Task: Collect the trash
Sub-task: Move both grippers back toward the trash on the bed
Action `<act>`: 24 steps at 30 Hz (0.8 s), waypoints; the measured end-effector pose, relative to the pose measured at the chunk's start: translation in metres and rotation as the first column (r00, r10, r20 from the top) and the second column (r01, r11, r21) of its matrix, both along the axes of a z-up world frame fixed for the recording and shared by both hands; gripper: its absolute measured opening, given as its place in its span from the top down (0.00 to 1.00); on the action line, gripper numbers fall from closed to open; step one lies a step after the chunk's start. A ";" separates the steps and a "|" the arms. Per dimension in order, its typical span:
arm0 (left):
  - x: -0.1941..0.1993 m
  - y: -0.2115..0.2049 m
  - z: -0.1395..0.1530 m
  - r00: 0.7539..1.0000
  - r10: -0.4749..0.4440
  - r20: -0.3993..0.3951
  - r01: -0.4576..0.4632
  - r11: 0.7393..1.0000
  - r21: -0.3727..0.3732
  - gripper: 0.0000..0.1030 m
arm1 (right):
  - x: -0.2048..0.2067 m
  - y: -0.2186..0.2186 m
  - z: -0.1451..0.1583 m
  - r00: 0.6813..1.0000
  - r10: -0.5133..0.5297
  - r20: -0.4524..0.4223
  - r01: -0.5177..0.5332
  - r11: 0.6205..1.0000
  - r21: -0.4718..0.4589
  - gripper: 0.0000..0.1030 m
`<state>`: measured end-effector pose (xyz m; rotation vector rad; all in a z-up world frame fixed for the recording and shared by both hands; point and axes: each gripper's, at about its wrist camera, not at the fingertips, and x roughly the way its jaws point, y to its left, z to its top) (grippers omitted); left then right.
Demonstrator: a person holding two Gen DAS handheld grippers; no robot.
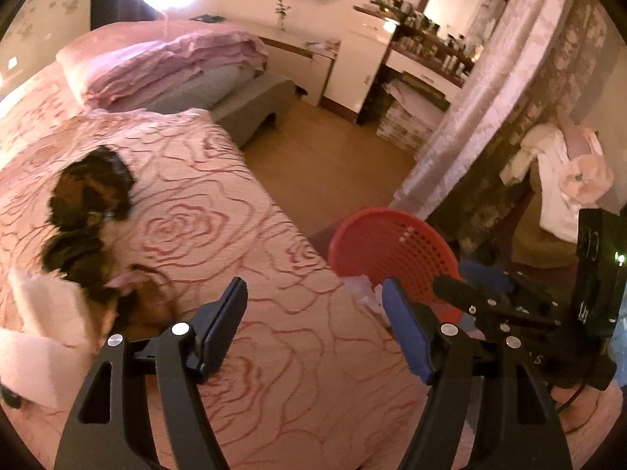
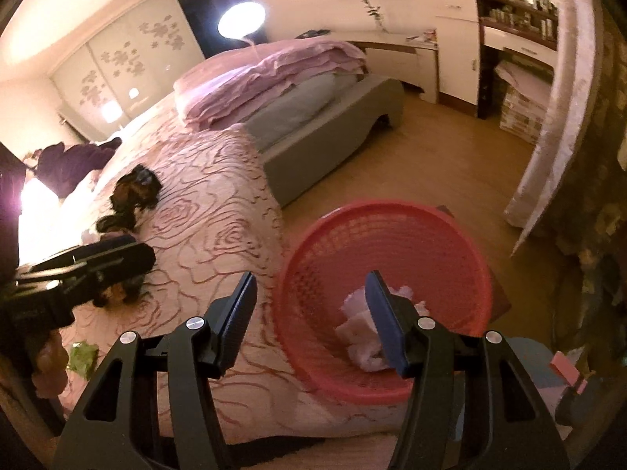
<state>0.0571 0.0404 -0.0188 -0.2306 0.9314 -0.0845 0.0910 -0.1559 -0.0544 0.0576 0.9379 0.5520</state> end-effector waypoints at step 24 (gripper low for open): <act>-0.118 0.173 0.035 0.908 0.407 0.100 -0.414 0.908 0.067 0.32 | -0.028 0.096 0.012 0.974 0.228 0.007 -0.228 0.973 -0.028 0.46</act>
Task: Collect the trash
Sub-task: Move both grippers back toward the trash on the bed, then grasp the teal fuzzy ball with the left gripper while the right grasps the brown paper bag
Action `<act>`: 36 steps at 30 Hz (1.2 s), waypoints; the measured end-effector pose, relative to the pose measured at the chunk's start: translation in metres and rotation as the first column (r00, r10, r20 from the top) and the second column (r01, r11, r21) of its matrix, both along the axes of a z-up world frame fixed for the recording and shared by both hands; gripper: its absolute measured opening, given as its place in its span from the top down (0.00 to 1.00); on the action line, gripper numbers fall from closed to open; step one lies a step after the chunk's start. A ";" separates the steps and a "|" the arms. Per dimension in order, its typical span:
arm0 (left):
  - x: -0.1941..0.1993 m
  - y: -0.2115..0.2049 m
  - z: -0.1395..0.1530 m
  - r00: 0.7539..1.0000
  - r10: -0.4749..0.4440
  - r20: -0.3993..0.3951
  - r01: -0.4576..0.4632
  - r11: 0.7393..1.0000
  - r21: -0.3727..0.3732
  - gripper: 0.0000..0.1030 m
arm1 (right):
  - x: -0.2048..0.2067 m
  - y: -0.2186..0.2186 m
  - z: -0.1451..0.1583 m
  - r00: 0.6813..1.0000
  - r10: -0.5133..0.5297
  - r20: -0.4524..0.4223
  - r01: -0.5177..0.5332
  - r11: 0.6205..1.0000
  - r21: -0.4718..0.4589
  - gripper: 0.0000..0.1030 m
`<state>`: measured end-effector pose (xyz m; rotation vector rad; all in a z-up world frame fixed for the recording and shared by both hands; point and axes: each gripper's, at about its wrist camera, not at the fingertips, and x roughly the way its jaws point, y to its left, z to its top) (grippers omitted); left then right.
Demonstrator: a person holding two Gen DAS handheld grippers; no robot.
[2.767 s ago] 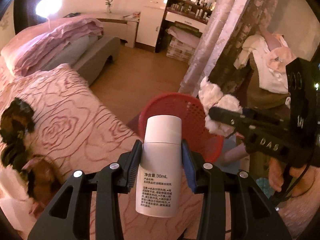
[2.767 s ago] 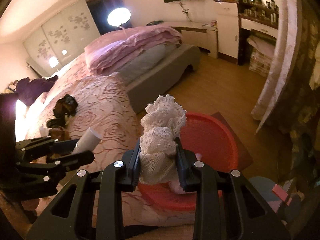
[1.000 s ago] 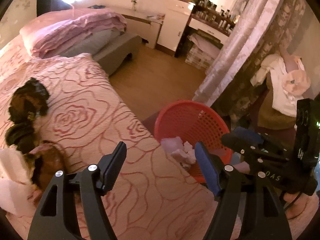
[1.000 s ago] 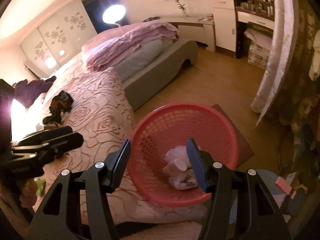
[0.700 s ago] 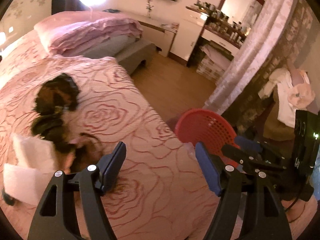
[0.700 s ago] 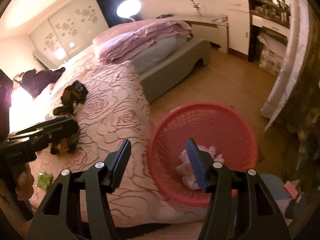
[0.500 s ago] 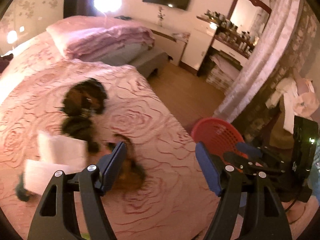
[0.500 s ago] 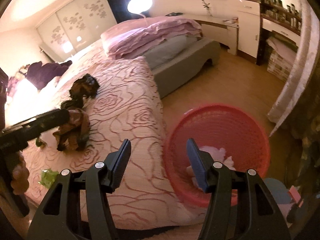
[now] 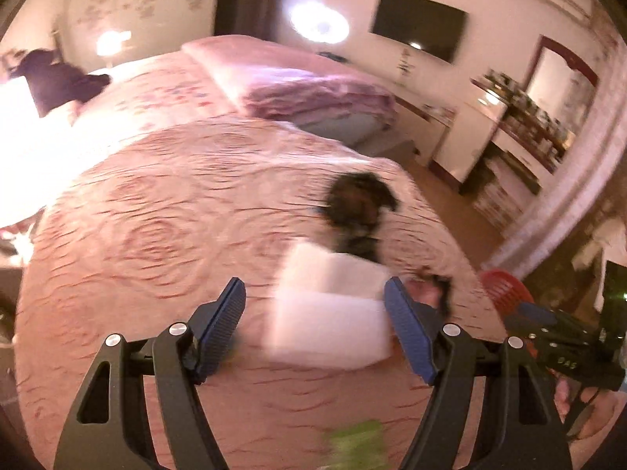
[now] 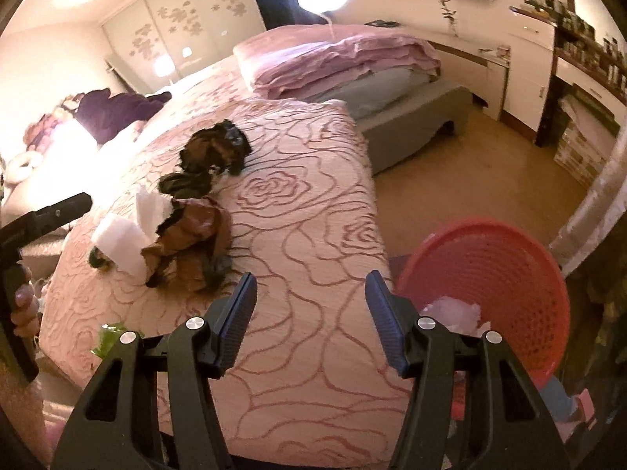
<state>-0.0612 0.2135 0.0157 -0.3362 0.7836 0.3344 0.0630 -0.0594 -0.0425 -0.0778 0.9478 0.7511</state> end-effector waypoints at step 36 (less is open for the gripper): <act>-0.027 0.052 -0.070 0.993 0.055 -0.100 -0.057 0.998 -0.016 0.58 | -0.012 0.068 0.016 0.990 0.137 -0.024 -0.136 0.991 0.016 0.42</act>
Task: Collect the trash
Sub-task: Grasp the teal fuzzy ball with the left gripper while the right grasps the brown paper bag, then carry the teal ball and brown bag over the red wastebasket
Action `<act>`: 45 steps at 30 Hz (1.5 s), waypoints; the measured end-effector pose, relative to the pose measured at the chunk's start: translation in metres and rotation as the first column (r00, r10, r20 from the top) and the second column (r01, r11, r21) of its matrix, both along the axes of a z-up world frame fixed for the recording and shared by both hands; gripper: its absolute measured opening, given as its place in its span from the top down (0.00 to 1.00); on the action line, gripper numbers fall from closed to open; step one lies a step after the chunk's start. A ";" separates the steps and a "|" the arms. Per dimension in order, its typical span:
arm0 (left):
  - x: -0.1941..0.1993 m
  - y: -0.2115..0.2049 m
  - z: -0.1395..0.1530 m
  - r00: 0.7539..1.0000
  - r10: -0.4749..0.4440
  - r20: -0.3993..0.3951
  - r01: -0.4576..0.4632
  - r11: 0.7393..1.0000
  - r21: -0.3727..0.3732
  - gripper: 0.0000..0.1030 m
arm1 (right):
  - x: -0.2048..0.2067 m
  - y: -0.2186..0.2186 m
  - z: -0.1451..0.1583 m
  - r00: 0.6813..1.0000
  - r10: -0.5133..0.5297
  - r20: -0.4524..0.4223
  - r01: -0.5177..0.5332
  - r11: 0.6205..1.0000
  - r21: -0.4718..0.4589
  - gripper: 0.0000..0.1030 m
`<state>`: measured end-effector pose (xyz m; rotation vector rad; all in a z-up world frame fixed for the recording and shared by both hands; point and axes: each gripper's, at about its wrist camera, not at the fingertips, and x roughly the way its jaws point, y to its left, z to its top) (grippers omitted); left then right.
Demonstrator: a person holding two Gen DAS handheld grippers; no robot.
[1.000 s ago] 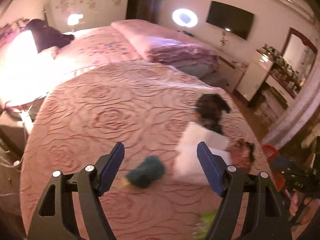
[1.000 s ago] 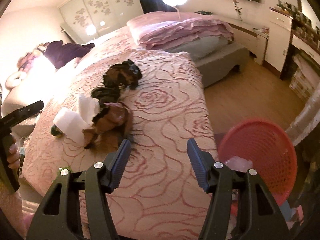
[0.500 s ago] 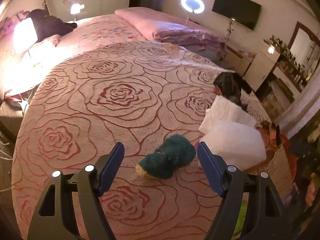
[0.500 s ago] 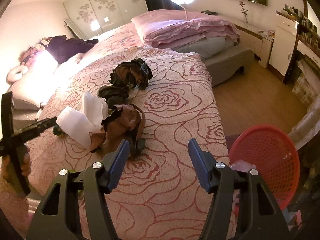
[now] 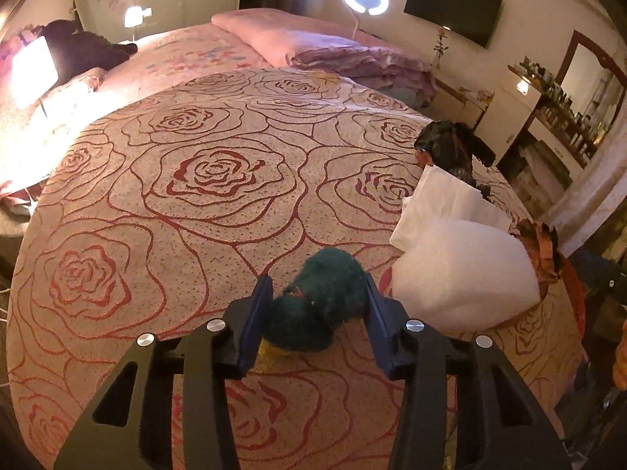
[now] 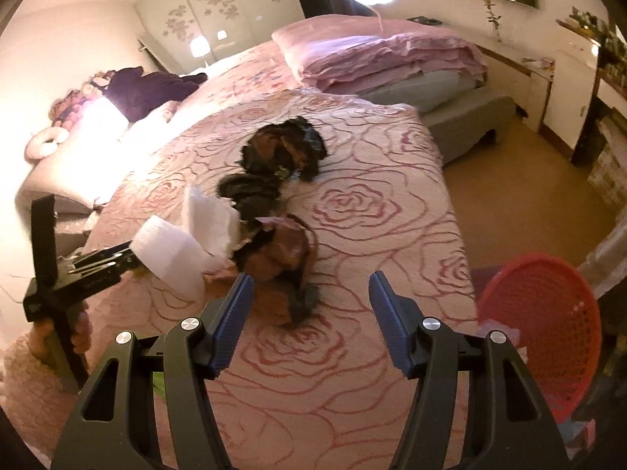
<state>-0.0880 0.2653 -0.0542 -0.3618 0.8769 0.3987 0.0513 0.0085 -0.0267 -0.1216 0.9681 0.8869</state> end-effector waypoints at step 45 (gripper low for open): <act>-0.020 -0.002 0.020 0.998 0.053 0.043 -0.052 0.999 -0.013 0.59 | -0.002 0.038 -0.008 0.997 0.029 0.069 -0.026 0.998 -0.053 0.64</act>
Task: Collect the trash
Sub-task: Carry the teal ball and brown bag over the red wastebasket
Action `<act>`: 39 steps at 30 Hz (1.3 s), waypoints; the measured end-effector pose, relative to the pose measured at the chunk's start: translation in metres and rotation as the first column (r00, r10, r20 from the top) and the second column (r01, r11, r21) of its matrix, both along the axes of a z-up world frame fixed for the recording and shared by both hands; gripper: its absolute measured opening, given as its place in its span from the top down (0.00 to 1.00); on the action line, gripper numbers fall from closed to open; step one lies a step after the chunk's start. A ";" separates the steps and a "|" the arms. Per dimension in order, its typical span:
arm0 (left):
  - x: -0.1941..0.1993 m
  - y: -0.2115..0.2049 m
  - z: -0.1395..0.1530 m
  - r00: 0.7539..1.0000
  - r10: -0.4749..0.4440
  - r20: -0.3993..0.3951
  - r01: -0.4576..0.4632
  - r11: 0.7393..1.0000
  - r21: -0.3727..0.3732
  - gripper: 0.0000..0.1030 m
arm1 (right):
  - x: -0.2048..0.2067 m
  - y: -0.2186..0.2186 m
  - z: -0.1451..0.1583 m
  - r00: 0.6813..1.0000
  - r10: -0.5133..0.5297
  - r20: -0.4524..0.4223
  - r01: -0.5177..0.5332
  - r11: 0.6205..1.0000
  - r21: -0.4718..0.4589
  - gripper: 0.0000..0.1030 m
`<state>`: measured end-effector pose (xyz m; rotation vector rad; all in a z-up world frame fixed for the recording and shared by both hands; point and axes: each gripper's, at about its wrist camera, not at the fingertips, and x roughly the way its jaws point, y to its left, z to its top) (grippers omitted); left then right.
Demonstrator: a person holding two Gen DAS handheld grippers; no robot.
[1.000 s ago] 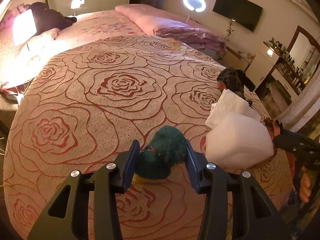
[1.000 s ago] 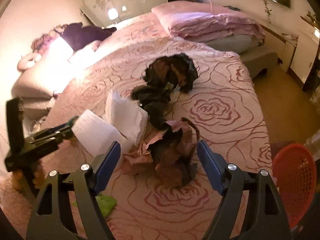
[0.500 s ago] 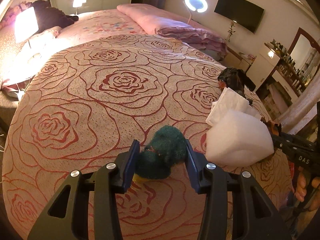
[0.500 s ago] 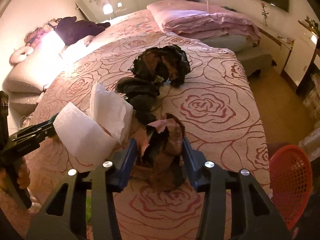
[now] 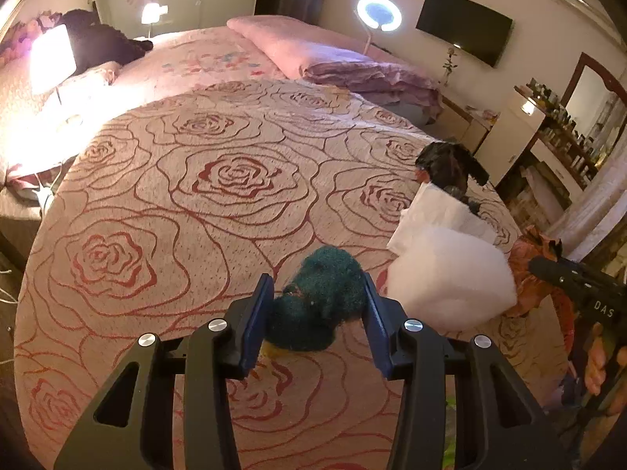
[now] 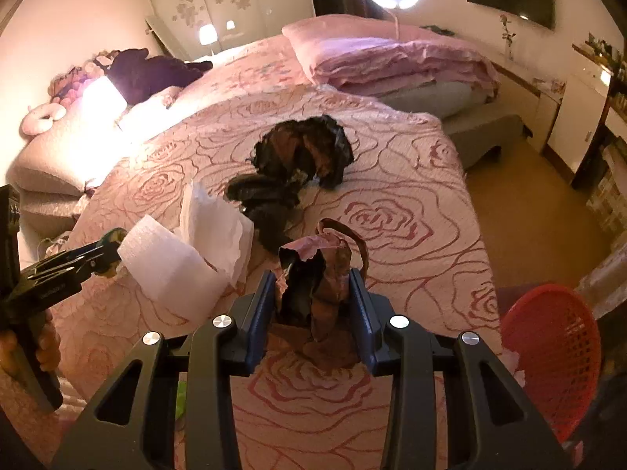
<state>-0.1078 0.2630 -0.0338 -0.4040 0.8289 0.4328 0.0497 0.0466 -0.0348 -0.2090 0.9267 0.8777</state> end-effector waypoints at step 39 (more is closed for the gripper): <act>0.085 -0.115 0.067 0.950 -0.300 0.082 0.289 0.950 0.119 0.59 | 0.028 -0.095 0.032 0.979 -0.203 0.028 0.199 0.974 0.109 0.64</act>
